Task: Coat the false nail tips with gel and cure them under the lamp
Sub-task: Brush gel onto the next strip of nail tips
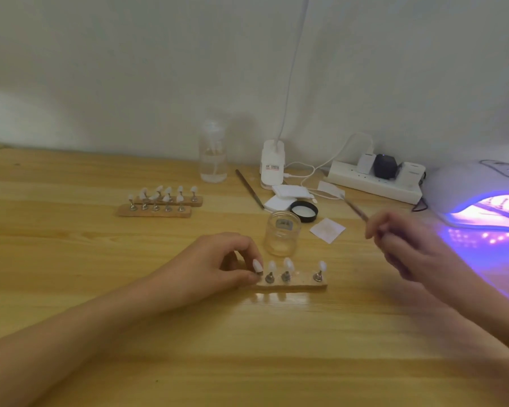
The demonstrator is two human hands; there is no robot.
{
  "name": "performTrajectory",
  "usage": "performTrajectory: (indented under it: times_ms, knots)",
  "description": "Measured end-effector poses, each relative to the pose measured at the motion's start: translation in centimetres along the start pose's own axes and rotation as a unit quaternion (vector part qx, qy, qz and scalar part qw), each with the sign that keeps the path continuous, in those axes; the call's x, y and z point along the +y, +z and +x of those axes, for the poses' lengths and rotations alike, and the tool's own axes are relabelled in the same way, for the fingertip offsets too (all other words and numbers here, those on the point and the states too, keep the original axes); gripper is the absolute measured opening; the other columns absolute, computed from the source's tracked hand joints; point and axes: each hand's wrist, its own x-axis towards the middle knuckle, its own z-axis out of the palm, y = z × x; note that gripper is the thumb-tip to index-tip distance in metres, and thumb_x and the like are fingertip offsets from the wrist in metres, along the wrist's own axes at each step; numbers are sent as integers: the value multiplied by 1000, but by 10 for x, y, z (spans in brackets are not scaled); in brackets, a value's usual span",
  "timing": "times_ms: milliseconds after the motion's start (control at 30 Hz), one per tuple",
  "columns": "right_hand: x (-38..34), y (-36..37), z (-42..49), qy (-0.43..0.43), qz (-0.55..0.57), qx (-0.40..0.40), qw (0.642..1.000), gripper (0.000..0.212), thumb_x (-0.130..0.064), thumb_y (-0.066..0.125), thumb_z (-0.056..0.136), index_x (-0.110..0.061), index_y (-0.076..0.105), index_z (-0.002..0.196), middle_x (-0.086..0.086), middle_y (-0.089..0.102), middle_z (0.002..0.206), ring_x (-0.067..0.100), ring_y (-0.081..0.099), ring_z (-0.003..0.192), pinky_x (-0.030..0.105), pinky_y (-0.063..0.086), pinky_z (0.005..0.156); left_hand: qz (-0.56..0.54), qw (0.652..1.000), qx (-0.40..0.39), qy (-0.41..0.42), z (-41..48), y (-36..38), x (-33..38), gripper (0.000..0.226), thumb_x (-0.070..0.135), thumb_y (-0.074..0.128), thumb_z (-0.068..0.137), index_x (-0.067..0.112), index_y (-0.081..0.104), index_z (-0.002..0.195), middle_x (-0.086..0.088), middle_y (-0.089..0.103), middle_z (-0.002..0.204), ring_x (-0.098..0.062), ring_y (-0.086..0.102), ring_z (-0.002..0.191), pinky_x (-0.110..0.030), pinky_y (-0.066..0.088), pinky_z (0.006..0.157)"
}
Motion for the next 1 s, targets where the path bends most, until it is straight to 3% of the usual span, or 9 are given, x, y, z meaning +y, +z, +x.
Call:
performTrajectory:
  times_ms: [67,133,200,300,400,533,667,800,1000]
  knots:
    - [-7,-3,9,17,196,1,980,46,1,34,102,-28,69,97,-4,59,74,10,49,59,17,38,45,-9,1000,14,2,0,0,-2,13,18,78,82,28,71,84,19,68,88,-2,59,69,-12,46,66]
    - [-16,-2,20,31,350,-24,936,40,-9,41,97,-32,73,108,-7,67,92,6,60,73,16,44,51,-9,999,30,18,-2,0,-4,12,18,79,80,27,71,82,15,69,88,-9,61,72,-13,46,66]
    - [-22,6,33,46,423,-10,905,34,-15,52,91,-37,76,102,-12,69,92,2,63,72,14,45,50,17,998,46,50,-5,2,-5,13,18,79,80,27,69,82,14,67,88,-13,61,74,-11,43,65]
    - [-25,25,48,22,363,27,931,26,-19,54,98,-33,74,88,-9,60,72,4,53,60,14,39,46,128,985,64,102,-10,3,-4,16,24,75,83,36,64,84,18,63,90,-9,60,83,-14,43,64]
    - [-26,41,55,4,342,72,937,29,-35,54,98,-22,76,86,-5,50,63,5,45,56,16,35,46,206,967,86,125,-13,2,-1,11,31,70,83,37,61,87,23,62,88,-1,58,87,-23,48,66]
    - [-24,47,62,20,278,99,955,25,-19,52,102,-16,71,86,-3,52,61,8,47,55,19,38,46,104,989,70,74,-10,-4,-2,16,28,74,82,37,62,87,25,68,89,-2,63,88,-12,41,64]
    - [-28,46,64,9,182,49,982,16,-11,60,97,-12,53,83,0,62,59,13,56,49,22,45,44,66,995,53,58,-8,-10,-6,14,24,75,81,35,65,82,20,70,89,-7,64,83,-8,42,62]
    - [-32,49,65,-27,110,21,993,17,-11,63,96,-10,52,82,-1,59,56,12,53,45,21,45,44,67,994,59,62,-10,-6,-4,17,21,78,81,34,67,78,21,69,85,-7,63,79,-7,42,61]
    - [-33,57,67,-39,88,12,995,18,-9,61,96,-13,52,81,1,58,58,11,53,47,23,45,45,33,994,97,43,6,-19,8,14,27,76,80,36,65,83,22,70,89,-3,66,76,-17,50,62]
